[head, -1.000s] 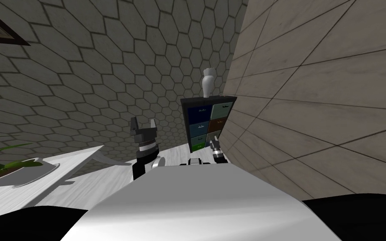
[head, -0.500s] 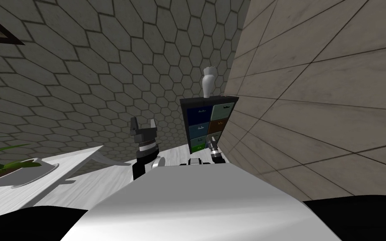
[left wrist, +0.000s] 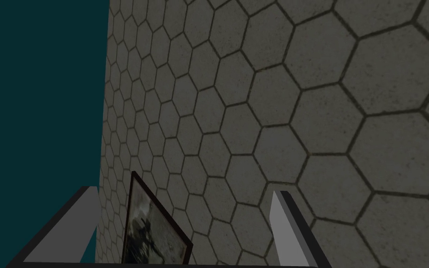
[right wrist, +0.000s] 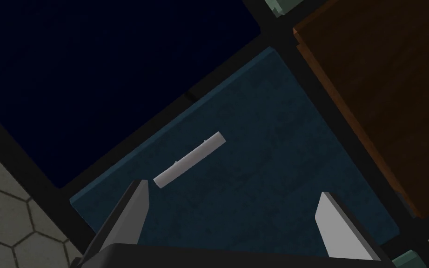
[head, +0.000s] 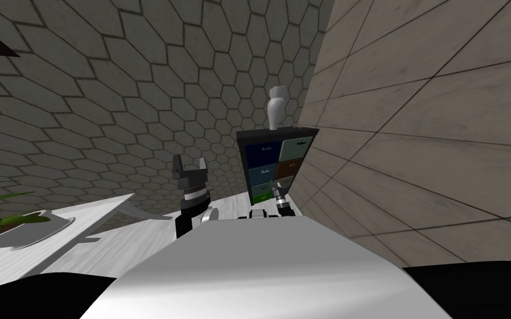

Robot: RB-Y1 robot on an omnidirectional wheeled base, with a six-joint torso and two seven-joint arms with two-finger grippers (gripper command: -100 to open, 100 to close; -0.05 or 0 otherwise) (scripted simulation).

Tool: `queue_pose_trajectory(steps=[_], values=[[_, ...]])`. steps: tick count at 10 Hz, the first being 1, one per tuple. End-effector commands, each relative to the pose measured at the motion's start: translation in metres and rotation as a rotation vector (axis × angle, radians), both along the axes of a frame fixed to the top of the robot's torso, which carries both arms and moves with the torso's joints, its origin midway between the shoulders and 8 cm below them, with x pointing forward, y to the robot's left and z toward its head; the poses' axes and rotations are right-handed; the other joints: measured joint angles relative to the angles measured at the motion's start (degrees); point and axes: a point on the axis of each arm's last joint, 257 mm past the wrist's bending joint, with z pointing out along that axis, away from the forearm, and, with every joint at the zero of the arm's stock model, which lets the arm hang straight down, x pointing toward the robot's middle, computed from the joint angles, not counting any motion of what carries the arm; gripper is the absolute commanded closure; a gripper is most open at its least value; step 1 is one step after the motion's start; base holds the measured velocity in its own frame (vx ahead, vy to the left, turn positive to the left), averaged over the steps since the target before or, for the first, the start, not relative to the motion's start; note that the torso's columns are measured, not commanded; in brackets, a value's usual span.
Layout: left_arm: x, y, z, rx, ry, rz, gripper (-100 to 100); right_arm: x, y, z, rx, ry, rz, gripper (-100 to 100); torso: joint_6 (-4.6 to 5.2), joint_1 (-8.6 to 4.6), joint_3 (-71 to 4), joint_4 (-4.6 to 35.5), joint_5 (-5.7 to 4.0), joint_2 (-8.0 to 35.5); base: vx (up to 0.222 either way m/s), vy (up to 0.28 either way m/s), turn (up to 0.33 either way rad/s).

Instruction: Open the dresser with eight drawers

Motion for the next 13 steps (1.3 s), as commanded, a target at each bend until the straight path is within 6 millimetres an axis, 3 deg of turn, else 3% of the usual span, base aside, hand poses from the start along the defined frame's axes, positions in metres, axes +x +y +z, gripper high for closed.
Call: queue_pose_trajectory(steps=[1,5,8,13], values=[[0.000,0.000,0.000,0.000,0.000,0.000,0,0.002,0.011,-0.006,0.086,0.022,0.029,-100,-0.01,0.00,0.0,0.0,0.00,0.0,0.051,-0.028,0.021],[0.000,0.000,0.000,0.000,0.000,0.000,0,0.007,0.031,-0.015,0.205,0.051,0.068,-100,-0.01,-0.05,0.0,0.0,-0.01,0.0,0.042,-0.037,0.029],[0.000,0.000,0.000,0.000,0.000,0.000,0,0.013,0.066,-0.019,0.364,0.079,0.110,-100,-0.01,-0.03,0.0,0.0,-0.01,-0.1,0.054,-0.042,0.036],[0.000,0.000,0.000,0.000,0.000,0.000,0,0.020,0.120,-0.003,0.575,0.087,0.142,-100,0.00,0.05,0.0,0.0,0.02,0.0,0.042,-0.033,0.020]])
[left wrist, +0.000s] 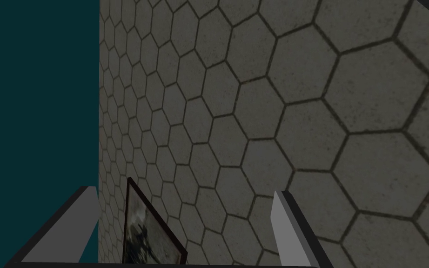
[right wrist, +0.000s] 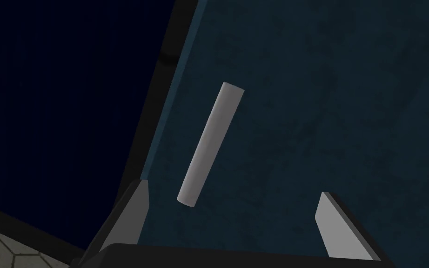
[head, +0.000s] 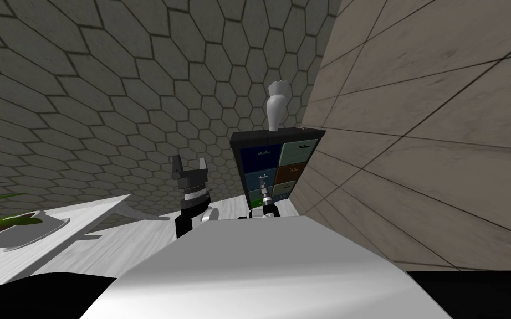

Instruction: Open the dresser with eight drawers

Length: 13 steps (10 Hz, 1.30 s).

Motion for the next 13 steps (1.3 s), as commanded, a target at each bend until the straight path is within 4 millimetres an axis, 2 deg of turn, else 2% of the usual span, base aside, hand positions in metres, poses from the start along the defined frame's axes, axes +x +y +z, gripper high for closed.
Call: queue_pose_trajectory(steps=[1,2,4,5,7,11,12,13], values=[[0.000,0.000,0.000,0.000,0.000,0.000,0,0.001,0.008,0.002,0.031,0.001,0.002,-100,-0.01,-0.03,0.0,0.0,-0.01,0.0,0.000,0.000,0.000],[0.000,0.000,0.000,0.000,0.000,0.000,0,0.010,0.012,0.010,0.035,0.001,0.008,-100,0.00,-0.06,0.0,0.0,-0.02,0.0,0.043,0.008,-0.036],[0.000,0.000,0.000,0.000,0.000,0.000,0,0.011,0.012,0.009,0.036,0.000,0.007,-100,0.00,-0.05,-0.1,-0.1,-0.02,-0.2,0.048,0.009,-0.021],[0.000,0.000,0.000,0.000,0.000,0.000,0,0.002,0.009,0.003,0.035,0.001,0.003,100,0.00,-0.08,-0.1,0.0,-0.03,-0.1,-0.039,-0.013,0.051],[0.000,0.000,0.000,0.000,0.000,0.000,0,0.007,0.016,0.011,0.038,-0.004,0.012,100,0.03,-0.16,-0.1,-0.2,-0.06,-0.2,-0.076,-0.018,-0.019],[0.000,0.000,0.000,0.000,0.000,0.000,0,0.007,0.017,0.012,0.037,0.002,0.016,100,-0.01,0.01,0.0,0.0,-0.01,0.0,-0.149,-0.035,-0.028],[0.000,0.000,0.000,0.000,0.000,0.000,0,0.006,0.006,0.004,-0.007,0.006,0.023,-100,-0.01,0.06,-0.2,-0.1,0.01,-0.3,-0.017,-0.003,0.007],[0.000,0.000,0.000,0.000,0.000,0.000,0,0.005,-0.003,-0.001,-0.037,0.008,0.027,-100,0.00,-0.01,-0.3,-0.1,0.00,-0.5,0.000,0.000,0.000]])
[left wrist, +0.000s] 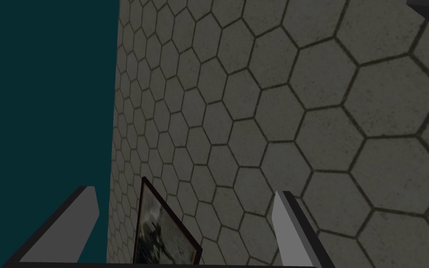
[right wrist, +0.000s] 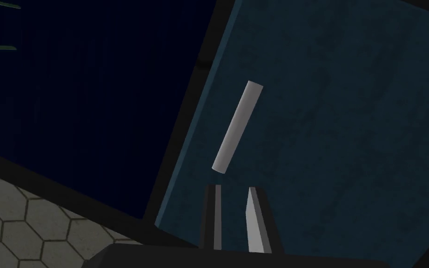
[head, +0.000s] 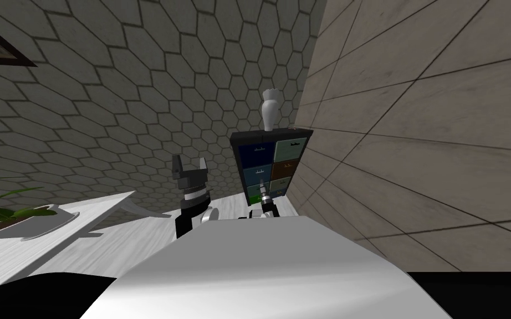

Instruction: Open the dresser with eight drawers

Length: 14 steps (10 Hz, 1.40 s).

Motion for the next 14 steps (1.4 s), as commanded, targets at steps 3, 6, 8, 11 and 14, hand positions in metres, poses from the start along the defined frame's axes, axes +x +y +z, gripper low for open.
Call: queue_pose_trajectory(steps=[3,6,8,11,14], values=[[0.000,0.000,0.000,0.000,0.000,0.000,0,-0.003,-0.035,-0.020,-0.126,0.005,0.020,-100,-0.01,-0.08,0.2,0.1,-0.03,0.3,0.020,-0.005,0.010],[0.000,0.000,0.000,0.000,0.000,0.000,0,-0.004,-0.048,-0.028,-0.182,0.007,0.033,-100,-0.01,-0.07,0.3,0.1,-0.03,0.4,0.017,-0.011,0.016],[0.000,0.000,0.000,0.000,0.000,0.000,0,-0.002,-0.031,-0.022,-0.190,-0.007,0.076,-100,-0.01,-0.13,0.2,0.1,-0.04,0.3,0.087,-0.064,0.122],[0.000,0.000,0.000,0.000,0.000,0.000,0,0.000,-0.004,-0.007,-0.113,-0.019,0.082,-100,0.01,-0.02,0.2,0.1,-0.02,0.4,0.111,-0.075,0.054],[0.000,0.000,0.000,0.000,0.000,0.000,0,0.003,0.020,0.008,-0.041,-0.026,0.078,-100,-0.01,0.09,0.4,0.2,0.02,0.6,0.001,0.004,0.008]])
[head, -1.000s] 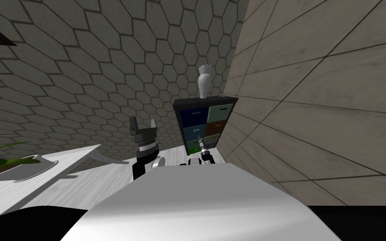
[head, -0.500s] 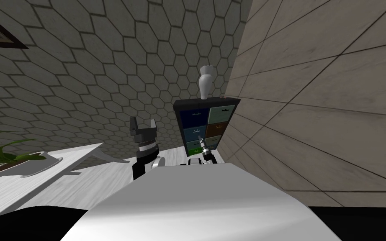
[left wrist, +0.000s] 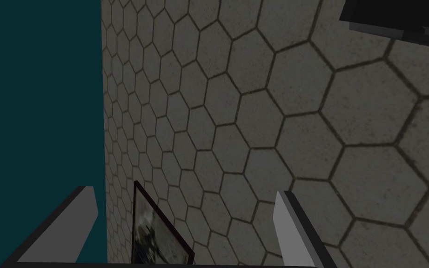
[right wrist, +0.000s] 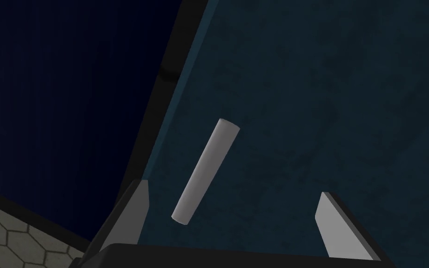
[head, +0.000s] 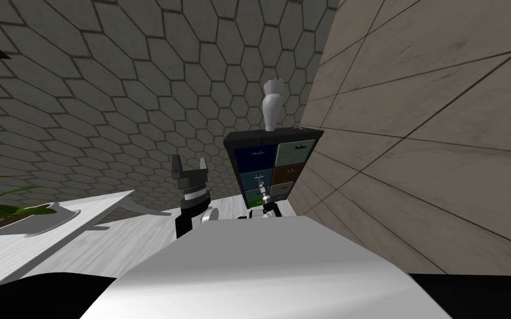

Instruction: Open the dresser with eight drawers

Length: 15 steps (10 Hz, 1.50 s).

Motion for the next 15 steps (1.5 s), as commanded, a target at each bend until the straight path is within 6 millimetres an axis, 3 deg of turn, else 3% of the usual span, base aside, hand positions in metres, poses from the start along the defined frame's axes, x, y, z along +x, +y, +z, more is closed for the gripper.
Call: queue_pose_trajectory(steps=[1,3,4,5,11,12,15], values=[[0.000,0.000,0.000,0.000,0.000,0.000,0,0.002,0.019,0.013,0.062,-0.004,-0.003,-100,0.00,-0.12,-0.1,0.0,-0.03,-0.2,0.000,0.000,0.000],[0.000,0.000,0.000,0.000,0.000,0.000,0,0.008,0.026,0.018,0.049,-0.004,-0.006,-100,0.02,-0.21,-0.2,-0.1,-0.06,-0.3,0.021,-0.014,0.011],[0.000,0.000,0.000,0.000,0.000,0.000,0,0.006,0.021,0.017,0.053,-0.006,-0.006,-100,0.00,-0.26,-0.3,-0.1,-0.07,-0.4,0.029,-0.018,0.010],[0.000,0.000,0.000,0.000,0.000,0.000,0,0.007,0.022,0.018,0.050,-0.005,-0.005,100,0.01,-0.19,-0.2,-0.1,-0.06,-0.3,0.000,0.000,0.000],[0.000,0.000,0.000,0.000,0.000,0.000,0,0.005,0.031,0.024,0.050,-0.009,0.006,100,0.00,-0.11,-0.2,-0.1,-0.03,-0.2,-0.156,-0.024,-0.020],[0.000,0.000,0.000,0.000,0.000,0.000,0,0.004,0.020,0.015,0.012,-0.006,0.010,-100,0.01,-0.11,-0.3,-0.1,-0.04,-0.6,-0.020,0.000,0.004],[0.000,0.000,0.000,0.000,0.000,0.000,0,0.002,-0.003,0.000,-0.061,-0.003,0.016,-100,0.01,-0.15,-0.3,-0.1,-0.04,-0.4,0.018,0.002,0.001]])
